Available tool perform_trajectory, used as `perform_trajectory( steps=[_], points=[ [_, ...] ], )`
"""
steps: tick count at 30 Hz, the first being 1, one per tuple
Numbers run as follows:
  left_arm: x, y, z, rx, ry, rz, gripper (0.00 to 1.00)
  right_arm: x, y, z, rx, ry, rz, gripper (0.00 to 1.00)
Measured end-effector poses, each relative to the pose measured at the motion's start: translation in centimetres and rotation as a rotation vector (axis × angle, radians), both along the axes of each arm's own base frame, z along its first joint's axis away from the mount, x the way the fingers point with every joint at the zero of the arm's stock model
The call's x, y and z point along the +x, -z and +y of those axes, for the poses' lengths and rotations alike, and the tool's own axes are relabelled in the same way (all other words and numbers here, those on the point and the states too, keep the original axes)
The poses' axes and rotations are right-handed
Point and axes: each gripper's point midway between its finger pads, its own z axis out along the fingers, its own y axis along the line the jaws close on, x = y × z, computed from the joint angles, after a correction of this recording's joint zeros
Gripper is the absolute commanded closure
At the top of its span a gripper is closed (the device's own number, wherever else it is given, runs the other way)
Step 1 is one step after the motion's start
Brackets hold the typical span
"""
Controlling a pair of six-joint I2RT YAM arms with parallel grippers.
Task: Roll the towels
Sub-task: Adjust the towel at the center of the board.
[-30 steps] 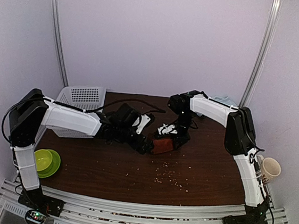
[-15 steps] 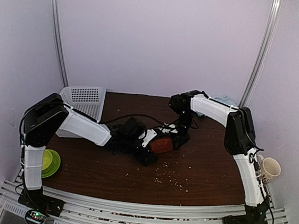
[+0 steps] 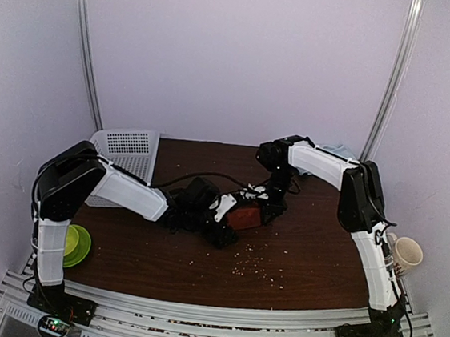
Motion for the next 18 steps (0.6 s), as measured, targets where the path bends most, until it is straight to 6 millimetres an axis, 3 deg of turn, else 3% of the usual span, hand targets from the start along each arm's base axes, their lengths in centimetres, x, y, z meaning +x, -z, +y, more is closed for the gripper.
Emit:
perform_trajectory(
  steps=[6,10,15,18],
  points=[
    [-1.1,-1.1,1.4,-0.030,0.016,-0.052,0.13,0.0,0.0,0.0,0.000,-0.001,0.001,0.68],
    [-0.5,-2.8,0.8,-0.077,0.028,-0.117,0.14,0.0,0.0,0.0,0.000,-0.003,0.001,0.68],
    [0.2,-3.4,0.0,-0.086,0.037,-0.150,0.15,0.0,0.0,0.0,0.000,-0.003,0.002,0.68],
    [0.8,-3.6,-0.8,-0.089,0.046,-0.168,0.25,0.0,0.0,0.0,0.001,-0.004,0.002,0.68]
  ],
)
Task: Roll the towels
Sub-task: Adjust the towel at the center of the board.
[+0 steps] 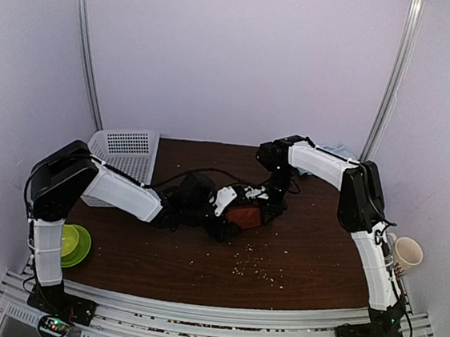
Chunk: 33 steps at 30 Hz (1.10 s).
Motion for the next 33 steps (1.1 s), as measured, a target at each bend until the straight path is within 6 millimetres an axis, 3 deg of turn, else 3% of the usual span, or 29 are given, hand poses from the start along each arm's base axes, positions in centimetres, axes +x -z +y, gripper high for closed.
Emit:
perform_trajectory(
  steps=[6,9,15,21,23,29,33],
  points=[
    [0.1,1.1,-0.5,0.027,0.029,-0.006,0.70,0.0,0.0,0.0,0.001,-0.007,0.000,0.68],
    [0.2,1.5,-1.0,0.035,0.048,0.000,1.00,0.0,0.0,0.0,0.003,-0.009,0.000,0.62],
    [0.0,2.3,-1.6,0.031,0.071,0.053,1.00,-0.5,-0.3,-0.4,0.004,0.003,0.028,0.33],
    [0.1,2.1,-1.8,-0.040,0.042,0.161,1.00,0.2,-1.3,-1.4,0.040,0.052,-0.014,0.17],
    [0.2,2.1,-1.8,-0.075,0.025,0.209,1.00,0.6,-1.8,-2.1,0.056,0.068,-0.048,0.01],
    [1.2,2.3,-1.7,-0.202,-0.032,0.362,1.00,2.1,-5.0,-4.7,0.124,0.126,-0.199,0.00],
    [2.3,2.3,-0.8,-0.330,-0.082,0.480,1.00,1.9,-6.9,-5.7,0.199,0.102,-0.320,0.00]
  ],
)
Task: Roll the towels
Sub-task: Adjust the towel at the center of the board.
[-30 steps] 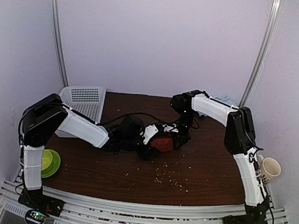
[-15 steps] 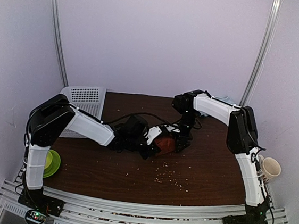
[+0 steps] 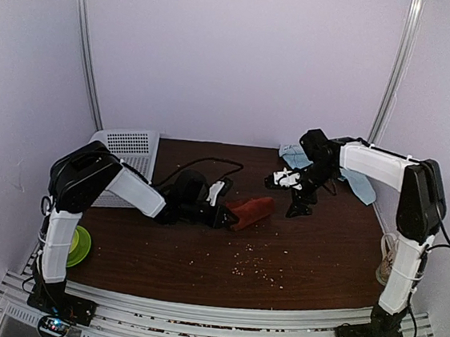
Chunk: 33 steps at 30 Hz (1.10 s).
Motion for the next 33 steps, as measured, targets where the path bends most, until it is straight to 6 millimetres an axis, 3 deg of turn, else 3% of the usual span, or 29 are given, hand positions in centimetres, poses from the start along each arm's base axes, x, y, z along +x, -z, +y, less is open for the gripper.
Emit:
perform_trajectory(
  steps=[8,16,24,33],
  points=[
    [2.2,0.0,2.3,-0.174,-0.130,0.219,1.00,-3.6,0.9,0.7,0.098,-0.191,-0.219,0.00],
    [2.9,0.1,1.7,-0.197,-0.191,0.373,1.00,-4.7,3.3,5.2,0.082,-0.341,-0.467,0.03],
    [3.4,0.1,0.8,-0.174,-0.201,0.476,1.00,-2.5,4.7,8.6,-0.033,-0.360,-0.734,0.04],
    [3.2,0.2,0.5,-0.235,-0.184,0.595,1.00,2.1,4.9,9.1,-0.156,-0.315,-0.935,0.18]
  ],
)
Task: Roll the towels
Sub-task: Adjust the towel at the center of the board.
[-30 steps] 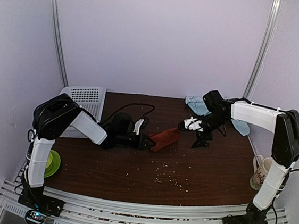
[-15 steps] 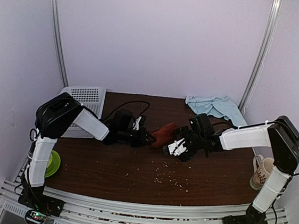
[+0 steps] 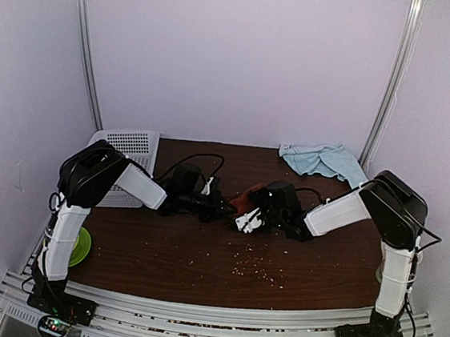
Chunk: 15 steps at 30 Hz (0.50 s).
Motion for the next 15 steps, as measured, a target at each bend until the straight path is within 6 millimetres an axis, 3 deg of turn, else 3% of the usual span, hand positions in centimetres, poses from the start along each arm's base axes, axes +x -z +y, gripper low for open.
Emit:
perform_trajectory(
  steps=[6,10,12,15],
  points=[
    [-0.2,-0.1,0.0,-0.024,-0.006,0.040,1.00,1.6,0.6,0.4,-0.004,0.012,-0.103,0.37],
    [-0.4,-0.1,0.1,-0.043,-0.019,0.060,1.00,2.0,1.0,0.6,-0.002,0.005,-0.147,0.58],
    [-0.5,-0.1,0.1,-0.050,-0.023,0.067,0.99,2.0,1.5,0.7,-0.010,-0.002,-0.155,0.63],
    [-0.5,-0.1,0.2,-0.053,-0.023,0.067,0.82,2.1,1.8,0.8,-0.024,-0.015,-0.169,0.69]
  ],
)
